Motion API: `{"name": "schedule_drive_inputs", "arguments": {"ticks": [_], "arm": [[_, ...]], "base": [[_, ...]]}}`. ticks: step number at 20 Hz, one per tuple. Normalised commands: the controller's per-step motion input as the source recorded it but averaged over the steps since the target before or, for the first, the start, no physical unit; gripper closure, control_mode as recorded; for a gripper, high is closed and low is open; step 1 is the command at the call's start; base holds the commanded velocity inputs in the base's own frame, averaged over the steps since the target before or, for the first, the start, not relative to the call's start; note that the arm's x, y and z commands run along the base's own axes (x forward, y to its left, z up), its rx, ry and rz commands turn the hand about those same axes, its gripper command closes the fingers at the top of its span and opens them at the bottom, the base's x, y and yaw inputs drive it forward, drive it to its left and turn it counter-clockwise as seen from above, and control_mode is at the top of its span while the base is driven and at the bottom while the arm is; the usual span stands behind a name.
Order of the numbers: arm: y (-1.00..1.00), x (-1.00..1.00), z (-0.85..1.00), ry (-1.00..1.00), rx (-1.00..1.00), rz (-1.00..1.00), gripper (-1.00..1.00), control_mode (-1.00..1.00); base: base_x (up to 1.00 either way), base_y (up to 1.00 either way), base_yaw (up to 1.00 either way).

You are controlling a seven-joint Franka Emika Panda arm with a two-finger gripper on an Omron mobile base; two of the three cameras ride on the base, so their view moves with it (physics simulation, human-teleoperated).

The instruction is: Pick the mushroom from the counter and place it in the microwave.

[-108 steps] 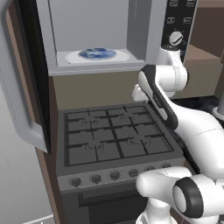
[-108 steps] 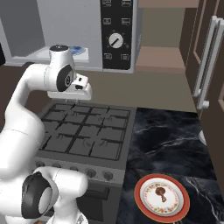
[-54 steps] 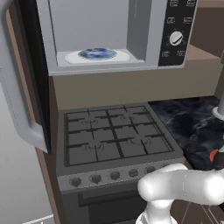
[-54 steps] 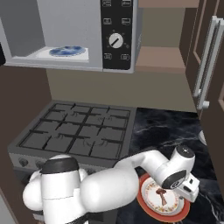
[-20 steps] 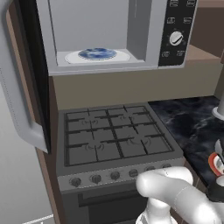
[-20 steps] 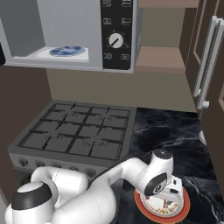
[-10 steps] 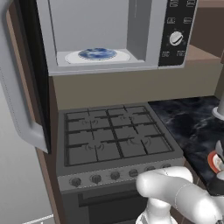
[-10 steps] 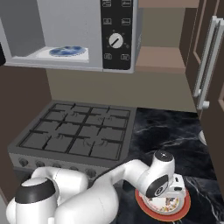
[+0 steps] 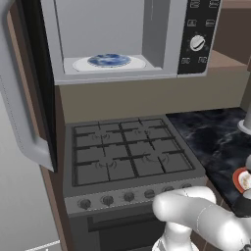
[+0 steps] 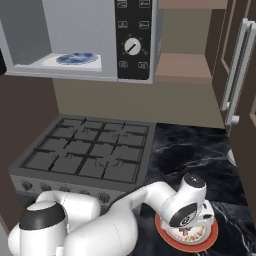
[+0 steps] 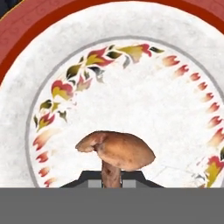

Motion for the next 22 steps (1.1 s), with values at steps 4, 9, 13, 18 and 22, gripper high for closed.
{"name": "schedule_drive_inputs", "arguments": {"ticks": [4,9,13,18,22], "arm": [[0.0,-0.01,0.08,0.0,0.07,0.02,1.0,-1.0],[0.15,-0.02,0.93,-0.01,0.08,0.01,1.0,-1.0],[0.88,-0.16,1.0,-0.05,0.01,0.0,1.0,-1.0],[1.0,0.05,1.0,-0.04,0.0,0.0,1.0,-1.0],[1.0,0.3,0.97,0.0,-0.07,0.0,1.0,-1.0]], "base": [[0.0,0.0,0.0],[0.0,0.0,0.0],[0.0,0.0,0.0],[0.0,0.0,0.0],[0.0,0.0,0.0]]}}
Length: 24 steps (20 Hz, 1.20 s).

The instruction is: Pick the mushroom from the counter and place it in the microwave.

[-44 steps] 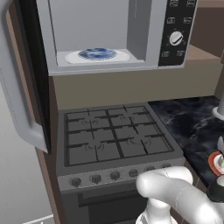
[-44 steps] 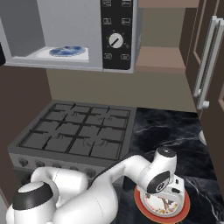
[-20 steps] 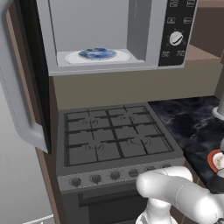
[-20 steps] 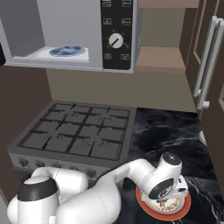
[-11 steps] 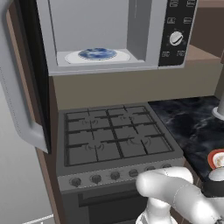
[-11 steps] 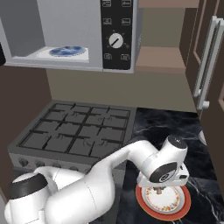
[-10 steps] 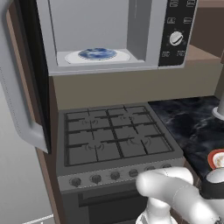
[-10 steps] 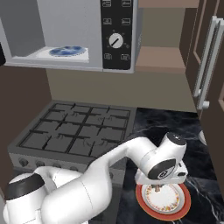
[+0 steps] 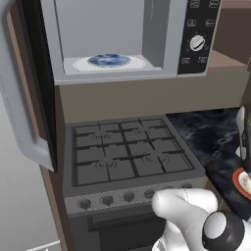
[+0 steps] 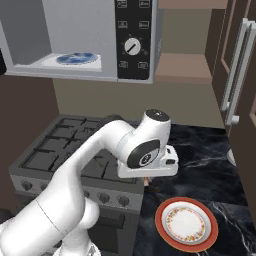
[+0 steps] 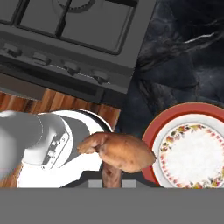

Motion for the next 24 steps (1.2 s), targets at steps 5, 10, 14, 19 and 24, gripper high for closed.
{"name": "schedule_drive_inputs", "arguments": {"ticks": [5,10,14,19,24], "arm": [[1.0,0.42,1.0,0.0,-0.01,0.0,1.0,-1.0],[1.0,0.53,0.96,0.0,0.0,0.0,1.0,-1.0],[1.0,0.7,0.53,-0.08,0.01,0.0,1.0,-1.0],[1.0,0.81,0.44,-0.22,0.04,-0.04,1.0,-1.0],[0.92,0.55,0.6,-0.36,0.08,-0.12,1.0,-1.0]], "base": [[0.0,0.0,0.0],[0.0,0.0,0.0],[0.0,0.0,0.0],[0.0,0.0,0.0],[0.0,0.0,0.0]]}}
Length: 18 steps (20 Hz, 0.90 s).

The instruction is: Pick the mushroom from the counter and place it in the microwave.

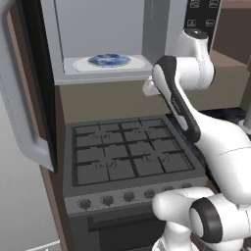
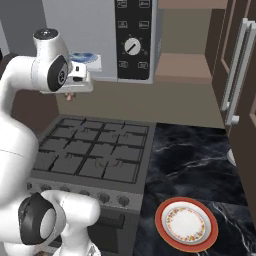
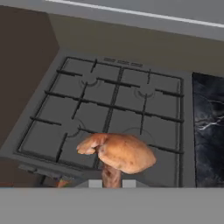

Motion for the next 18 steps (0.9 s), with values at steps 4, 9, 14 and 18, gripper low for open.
{"name": "schedule_drive_inputs", "arguments": {"ticks": [4,9,14,18], "arm": [[0.58,0.4,0.7,-0.31,0.14,-0.1,1.0,-1.0],[0.39,0.57,0.41,-0.25,0.17,-0.09,1.0,-1.0],[0.25,1.0,0.4,-0.09,0.13,-0.04,1.0,-1.0],[0.26,1.0,0.21,-0.01,0.08,0.0,1.0,-1.0]], "base": [[0.0,0.0,0.0],[0.0,0.0,0.0],[0.0,0.0,0.0],[0.0,0.0,0.0]]}}
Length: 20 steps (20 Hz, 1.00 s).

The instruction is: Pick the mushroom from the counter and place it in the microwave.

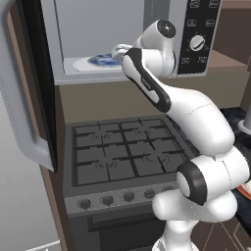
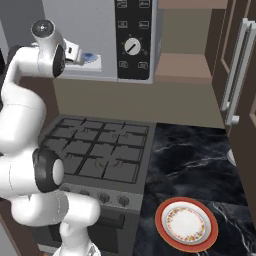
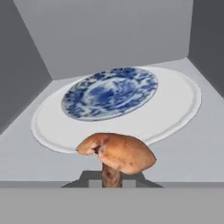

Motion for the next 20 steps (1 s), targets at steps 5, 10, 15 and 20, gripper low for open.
{"name": "schedule_drive_inputs", "arguments": {"ticks": [5,10,15,20], "arm": [[0.32,0.71,0.29,0.0,0.02,0.0,1.0,-1.0],[0.01,0.58,-0.07,0.02,0.0,0.0,1.0,-1.0],[0.0,0.11,-0.45,0.05,0.0,0.0,1.0,-1.0],[0.01,0.05,-0.28,0.04,0.0,0.0,1.0,-1.0]], "base": [[0.0,0.0,0.0],[0.0,0.0,0.0],[0.0,0.0,0.0],[0.0,0.0,0.0]]}}
